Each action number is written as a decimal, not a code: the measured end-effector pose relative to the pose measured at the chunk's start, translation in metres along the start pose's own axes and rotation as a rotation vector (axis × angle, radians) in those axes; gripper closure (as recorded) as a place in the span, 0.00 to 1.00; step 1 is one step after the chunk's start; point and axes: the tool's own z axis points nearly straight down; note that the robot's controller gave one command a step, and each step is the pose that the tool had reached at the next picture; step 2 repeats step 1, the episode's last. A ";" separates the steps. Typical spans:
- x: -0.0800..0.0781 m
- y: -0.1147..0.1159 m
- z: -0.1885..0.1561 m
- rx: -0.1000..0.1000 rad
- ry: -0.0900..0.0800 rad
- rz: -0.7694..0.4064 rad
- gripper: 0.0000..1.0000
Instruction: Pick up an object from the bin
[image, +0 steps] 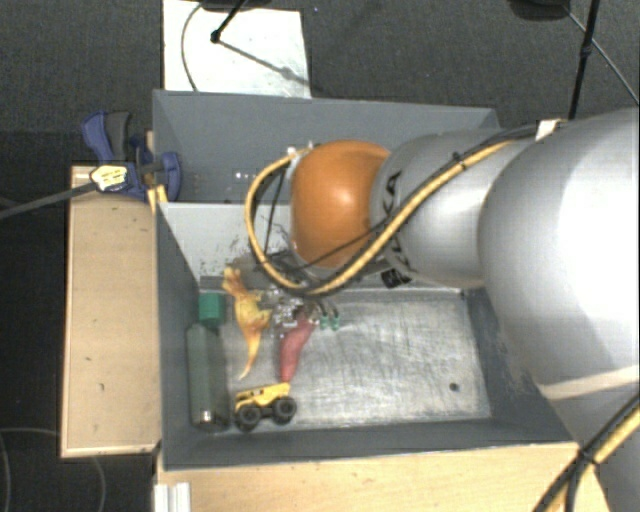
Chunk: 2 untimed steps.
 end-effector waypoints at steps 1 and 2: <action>-0.007 -0.011 -0.097 0.000 -0.002 0.038 1.00; -0.007 -0.011 -0.097 0.000 -0.002 0.038 1.00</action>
Offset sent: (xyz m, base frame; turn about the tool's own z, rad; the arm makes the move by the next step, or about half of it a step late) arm 0.0000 0.0000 0.0000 0.0000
